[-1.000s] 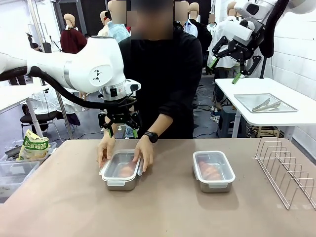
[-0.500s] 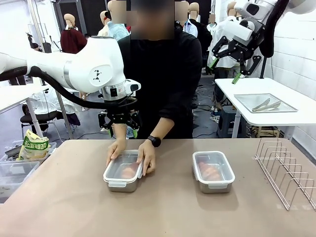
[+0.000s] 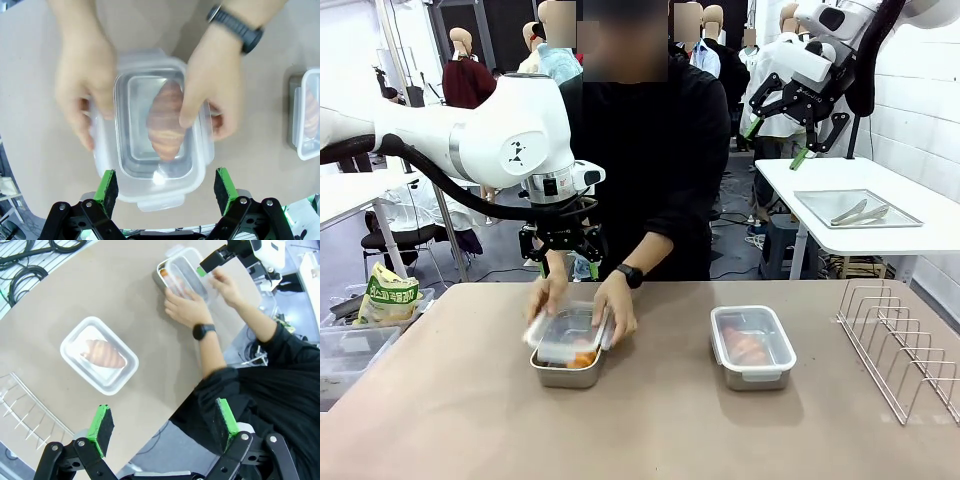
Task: Place the bread in airtight containers.
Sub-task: Release when the human grabs the Airtight Container lid.
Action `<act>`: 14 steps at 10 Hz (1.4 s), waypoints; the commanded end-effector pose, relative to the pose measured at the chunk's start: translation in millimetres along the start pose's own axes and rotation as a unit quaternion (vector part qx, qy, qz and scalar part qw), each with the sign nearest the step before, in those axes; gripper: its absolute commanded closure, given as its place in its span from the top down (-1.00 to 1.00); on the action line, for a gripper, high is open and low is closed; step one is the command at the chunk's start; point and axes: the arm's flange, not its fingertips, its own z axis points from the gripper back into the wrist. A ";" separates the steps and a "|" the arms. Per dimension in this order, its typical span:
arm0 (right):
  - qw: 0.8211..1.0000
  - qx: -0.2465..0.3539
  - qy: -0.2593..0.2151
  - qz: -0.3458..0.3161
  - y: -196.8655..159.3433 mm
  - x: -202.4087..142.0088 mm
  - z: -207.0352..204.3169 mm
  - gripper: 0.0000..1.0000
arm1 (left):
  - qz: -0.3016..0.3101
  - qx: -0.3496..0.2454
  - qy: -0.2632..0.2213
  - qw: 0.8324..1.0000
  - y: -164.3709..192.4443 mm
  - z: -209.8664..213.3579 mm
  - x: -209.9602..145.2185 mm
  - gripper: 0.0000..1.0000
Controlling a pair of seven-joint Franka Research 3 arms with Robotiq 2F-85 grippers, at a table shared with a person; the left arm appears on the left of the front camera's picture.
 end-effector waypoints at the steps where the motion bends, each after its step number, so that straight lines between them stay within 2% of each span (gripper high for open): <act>1: 1.000 0.001 0.000 0.000 0.1 0.5 -0.4 1.00 | 0.000 -0.001 -0.002 1.000 0.2 1.3 0.0 1.00; 14: 1.000 0.001 0.000 0.000 0.1 0.5 -0.4 1.00 | 0.000 -0.001 -0.002 1.000 0.2 1.3 0.0 1.00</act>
